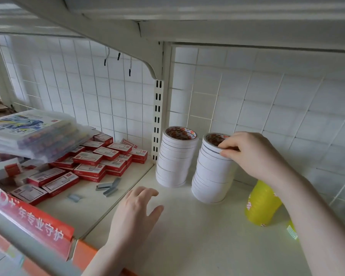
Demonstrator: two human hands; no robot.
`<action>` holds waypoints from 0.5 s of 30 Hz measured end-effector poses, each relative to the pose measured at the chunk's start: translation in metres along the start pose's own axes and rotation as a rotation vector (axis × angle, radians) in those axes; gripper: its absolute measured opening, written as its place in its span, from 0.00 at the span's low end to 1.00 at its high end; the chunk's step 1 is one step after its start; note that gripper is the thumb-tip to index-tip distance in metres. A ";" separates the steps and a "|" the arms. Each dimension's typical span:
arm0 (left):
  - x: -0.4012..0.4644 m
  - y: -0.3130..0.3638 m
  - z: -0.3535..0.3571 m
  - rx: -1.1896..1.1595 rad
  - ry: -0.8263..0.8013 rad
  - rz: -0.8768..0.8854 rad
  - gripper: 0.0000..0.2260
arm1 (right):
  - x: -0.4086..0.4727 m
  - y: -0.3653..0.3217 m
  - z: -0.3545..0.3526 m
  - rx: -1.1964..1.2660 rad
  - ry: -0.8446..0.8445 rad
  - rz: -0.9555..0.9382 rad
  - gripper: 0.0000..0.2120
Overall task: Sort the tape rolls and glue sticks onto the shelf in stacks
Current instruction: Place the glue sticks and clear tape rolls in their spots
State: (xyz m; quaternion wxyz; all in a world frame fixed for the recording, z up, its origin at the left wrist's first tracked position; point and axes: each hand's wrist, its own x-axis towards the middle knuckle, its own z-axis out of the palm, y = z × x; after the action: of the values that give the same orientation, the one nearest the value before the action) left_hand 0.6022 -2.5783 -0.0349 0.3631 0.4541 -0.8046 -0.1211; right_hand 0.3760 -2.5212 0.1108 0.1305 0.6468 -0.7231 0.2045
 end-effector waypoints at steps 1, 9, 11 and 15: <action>0.000 0.000 0.000 -0.001 -0.001 0.001 0.13 | 0.000 0.001 0.000 0.003 -0.007 0.000 0.07; 0.000 -0.001 0.000 0.010 0.001 0.003 0.14 | 0.000 0.003 -0.001 0.044 -0.051 -0.017 0.05; 0.000 0.000 0.000 0.015 -0.006 -0.003 0.14 | 0.000 0.004 -0.001 0.044 -0.061 -0.026 0.05; -0.001 -0.001 0.001 0.022 -0.019 0.007 0.14 | 0.000 0.006 0.005 -0.007 -0.031 -0.048 0.08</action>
State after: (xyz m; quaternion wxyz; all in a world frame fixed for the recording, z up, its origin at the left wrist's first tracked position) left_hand 0.6023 -2.5783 -0.0359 0.3510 0.4539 -0.8109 -0.1153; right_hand 0.3702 -2.5225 0.1057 0.1264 0.6664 -0.7101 0.1889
